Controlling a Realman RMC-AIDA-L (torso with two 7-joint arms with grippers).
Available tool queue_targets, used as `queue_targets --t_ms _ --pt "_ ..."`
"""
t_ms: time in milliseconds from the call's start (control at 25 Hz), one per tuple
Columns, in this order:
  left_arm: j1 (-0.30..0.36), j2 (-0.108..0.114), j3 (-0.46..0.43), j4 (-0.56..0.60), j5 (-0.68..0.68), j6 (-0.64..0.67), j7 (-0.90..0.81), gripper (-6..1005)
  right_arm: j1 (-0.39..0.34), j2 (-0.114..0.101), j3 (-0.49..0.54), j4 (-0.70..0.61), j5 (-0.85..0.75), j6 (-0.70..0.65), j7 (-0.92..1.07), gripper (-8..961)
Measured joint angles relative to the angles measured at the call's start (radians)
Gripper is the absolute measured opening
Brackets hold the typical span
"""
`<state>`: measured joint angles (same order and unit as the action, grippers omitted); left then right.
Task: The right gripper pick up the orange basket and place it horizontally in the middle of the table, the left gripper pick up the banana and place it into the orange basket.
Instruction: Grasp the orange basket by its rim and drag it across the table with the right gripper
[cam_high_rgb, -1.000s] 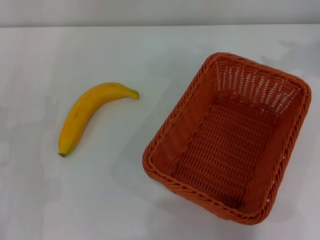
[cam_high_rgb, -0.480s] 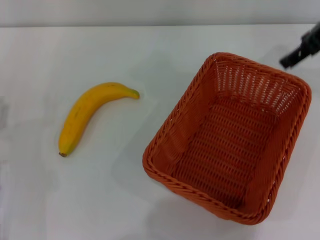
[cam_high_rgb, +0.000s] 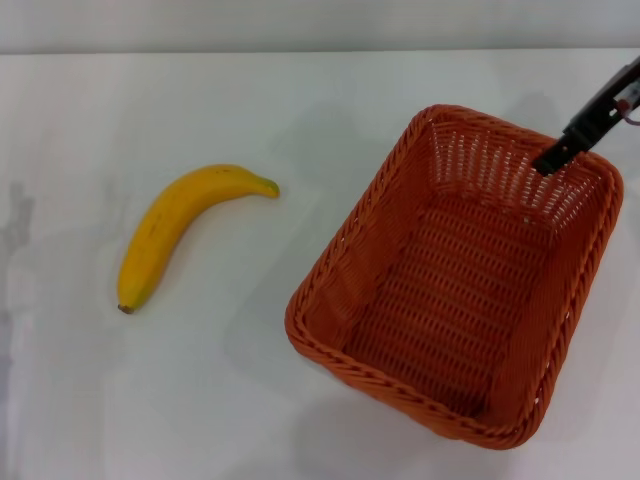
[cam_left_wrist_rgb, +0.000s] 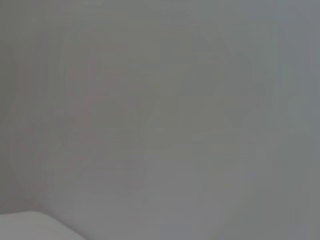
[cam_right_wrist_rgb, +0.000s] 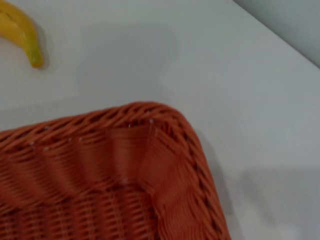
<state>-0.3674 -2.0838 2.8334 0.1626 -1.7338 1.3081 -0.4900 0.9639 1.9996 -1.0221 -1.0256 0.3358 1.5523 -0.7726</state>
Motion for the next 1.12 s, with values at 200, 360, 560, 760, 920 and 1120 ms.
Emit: queue_targets --t_ms 200,360,560,760,920,1120 --pt "-0.007 0.002 -0.002 0.000 -0.002 -0.001 0.000 873 0.033 0.006 -0.001 0.101 0.001 -0.054 -0.014 818" --pt "-0.011 0.003 -0.002 -0.002 -0.005 -0.002 -0.001 873 0.041 0.009 -0.001 0.139 0.005 -0.101 -0.019 807" --pt "-0.013 0.004 -0.002 -0.008 -0.005 -0.003 -0.001 873 0.062 0.003 0.001 0.196 0.005 -0.116 -0.014 793" --pt "-0.019 0.004 -0.003 -0.018 -0.007 -0.003 -0.001 873 0.059 0.000 0.009 0.204 0.007 -0.133 -0.009 568" --pt "-0.024 0.004 -0.003 -0.023 -0.008 -0.003 -0.001 873 0.065 -0.006 0.010 0.209 0.008 -0.127 0.003 402" --pt "-0.026 0.004 -0.003 -0.024 -0.010 -0.003 -0.001 873 0.066 -0.021 0.025 0.211 0.011 -0.105 0.040 288"
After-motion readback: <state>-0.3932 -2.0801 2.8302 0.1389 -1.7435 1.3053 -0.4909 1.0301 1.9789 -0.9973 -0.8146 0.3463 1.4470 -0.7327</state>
